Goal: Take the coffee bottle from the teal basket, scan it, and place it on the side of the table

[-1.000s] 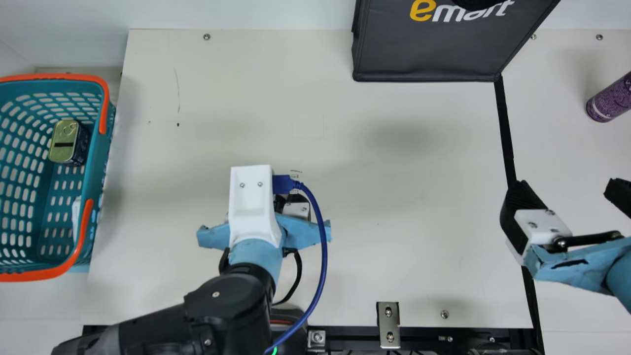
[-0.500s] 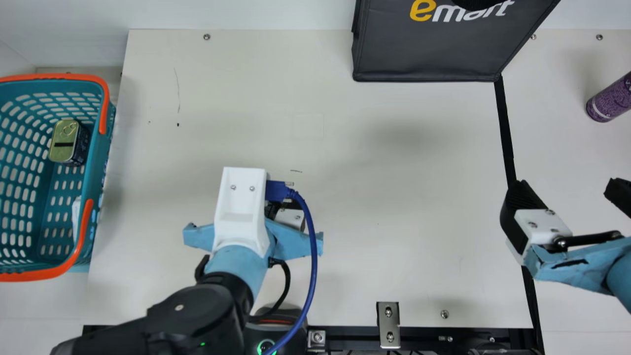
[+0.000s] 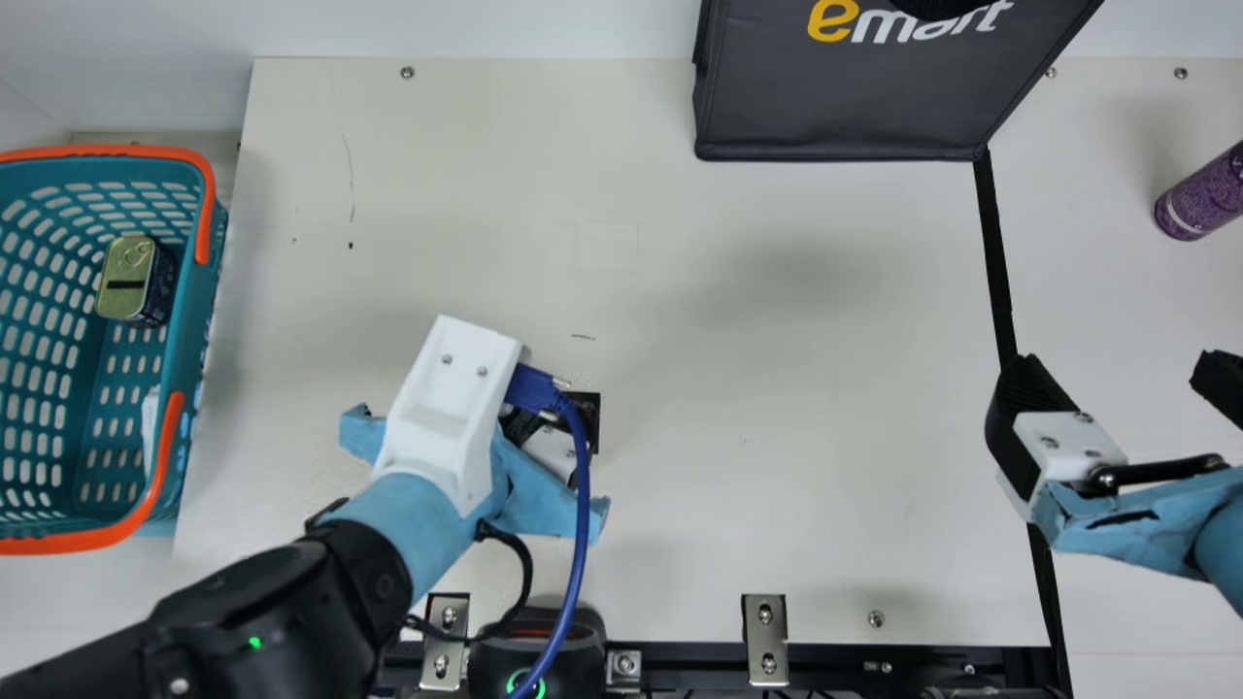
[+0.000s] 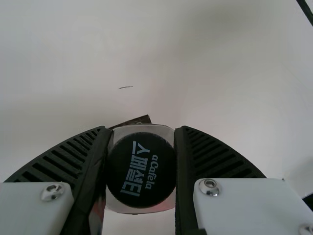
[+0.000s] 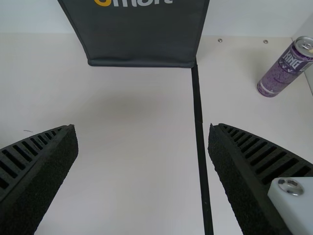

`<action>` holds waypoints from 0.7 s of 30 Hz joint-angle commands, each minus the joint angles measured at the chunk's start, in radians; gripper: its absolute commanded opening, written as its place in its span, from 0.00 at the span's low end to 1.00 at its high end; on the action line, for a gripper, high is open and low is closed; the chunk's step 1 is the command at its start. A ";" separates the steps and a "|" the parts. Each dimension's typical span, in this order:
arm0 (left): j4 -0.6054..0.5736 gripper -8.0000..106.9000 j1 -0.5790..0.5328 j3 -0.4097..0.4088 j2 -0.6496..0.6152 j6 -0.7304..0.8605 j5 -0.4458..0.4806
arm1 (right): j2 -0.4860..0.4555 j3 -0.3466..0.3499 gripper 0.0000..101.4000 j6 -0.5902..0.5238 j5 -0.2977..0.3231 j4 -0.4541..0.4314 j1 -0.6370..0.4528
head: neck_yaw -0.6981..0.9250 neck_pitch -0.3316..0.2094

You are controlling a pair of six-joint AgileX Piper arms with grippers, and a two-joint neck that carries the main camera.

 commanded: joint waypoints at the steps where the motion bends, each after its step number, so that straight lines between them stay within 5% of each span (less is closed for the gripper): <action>1: -0.076 0.00 0.025 0.008 -0.011 0.225 -0.025 | 0.000 0.000 0.94 0.000 0.000 0.000 0.000 | 0.002 -0.029; 11: -0.405 0.00 0.181 0.033 -0.058 0.808 -0.084 | 0.000 0.000 0.94 0.000 0.000 0.000 0.000 | 0.002 -0.029; 21: -0.704 0.00 0.373 -0.010 -0.037 1.389 0.002 | 0.000 0.000 0.94 0.000 0.000 0.000 0.000 | 0.002 -0.029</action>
